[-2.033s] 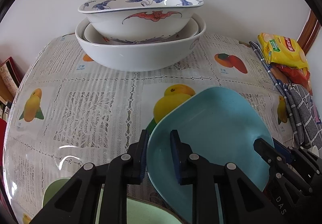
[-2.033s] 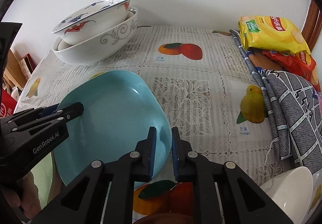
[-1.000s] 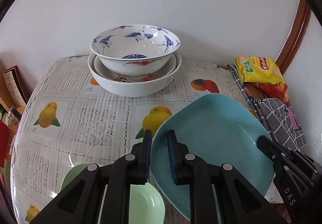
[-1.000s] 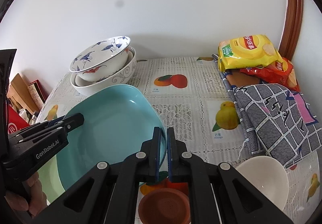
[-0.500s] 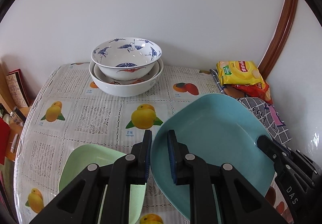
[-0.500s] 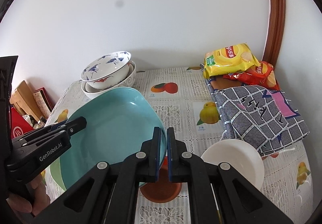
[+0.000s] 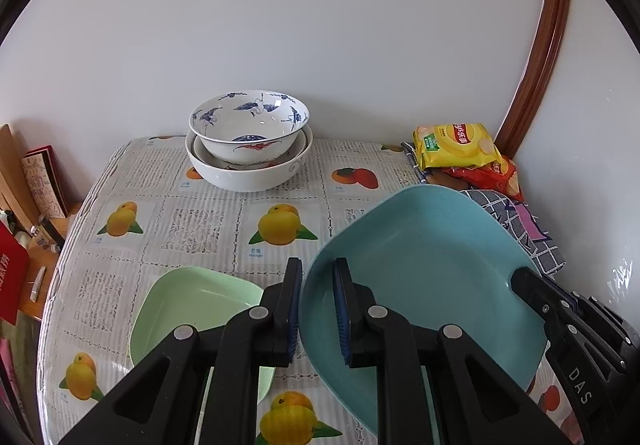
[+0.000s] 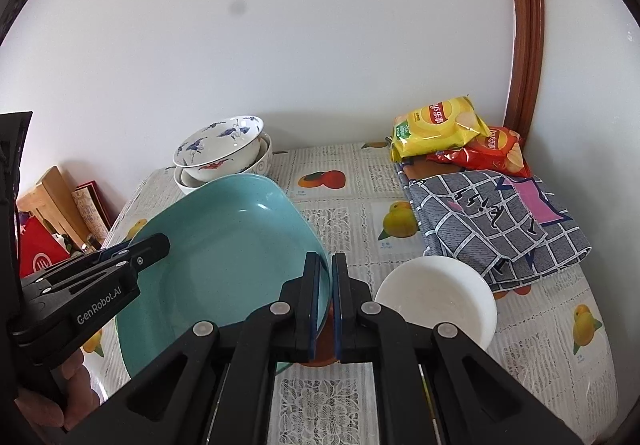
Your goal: Organize plates and bowls
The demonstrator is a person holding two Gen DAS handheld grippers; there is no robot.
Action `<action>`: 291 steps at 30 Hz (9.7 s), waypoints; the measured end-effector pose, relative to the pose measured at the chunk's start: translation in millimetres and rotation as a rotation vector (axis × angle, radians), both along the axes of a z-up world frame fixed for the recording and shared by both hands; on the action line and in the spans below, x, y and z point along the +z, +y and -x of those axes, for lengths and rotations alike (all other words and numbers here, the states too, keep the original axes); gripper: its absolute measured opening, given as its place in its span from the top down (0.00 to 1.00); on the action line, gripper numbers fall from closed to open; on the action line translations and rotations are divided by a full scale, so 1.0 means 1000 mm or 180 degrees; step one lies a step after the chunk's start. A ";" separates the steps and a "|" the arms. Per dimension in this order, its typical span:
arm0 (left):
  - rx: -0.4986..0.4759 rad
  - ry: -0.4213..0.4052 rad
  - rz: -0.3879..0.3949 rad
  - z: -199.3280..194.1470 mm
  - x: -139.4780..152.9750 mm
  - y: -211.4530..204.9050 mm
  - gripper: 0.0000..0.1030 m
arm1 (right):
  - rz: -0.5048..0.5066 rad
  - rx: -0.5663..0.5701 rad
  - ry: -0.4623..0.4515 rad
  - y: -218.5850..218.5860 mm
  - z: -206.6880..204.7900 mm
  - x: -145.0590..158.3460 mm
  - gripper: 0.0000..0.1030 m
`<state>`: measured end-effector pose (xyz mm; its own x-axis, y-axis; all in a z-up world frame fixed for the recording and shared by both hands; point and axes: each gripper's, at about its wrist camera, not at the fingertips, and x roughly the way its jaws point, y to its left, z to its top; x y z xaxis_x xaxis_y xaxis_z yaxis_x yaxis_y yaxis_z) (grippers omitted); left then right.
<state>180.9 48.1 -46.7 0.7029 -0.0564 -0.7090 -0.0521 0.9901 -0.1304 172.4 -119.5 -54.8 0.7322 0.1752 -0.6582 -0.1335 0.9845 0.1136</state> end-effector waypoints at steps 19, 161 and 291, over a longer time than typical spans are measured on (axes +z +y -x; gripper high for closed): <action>0.0074 -0.0011 0.0036 0.025 -0.001 0.021 0.85 | 0.0026 0.0050 -0.0036 0.021 0.021 0.003 0.94; -0.0095 0.0427 -0.0093 0.028 -0.075 -0.084 0.60 | 0.0111 -0.0719 0.0533 -0.186 0.063 -0.090 0.47; -0.0370 0.0523 0.0295 -0.046 -0.082 -0.052 0.91 | 0.0226 -0.0256 0.0578 -0.099 -0.059 -0.107 0.91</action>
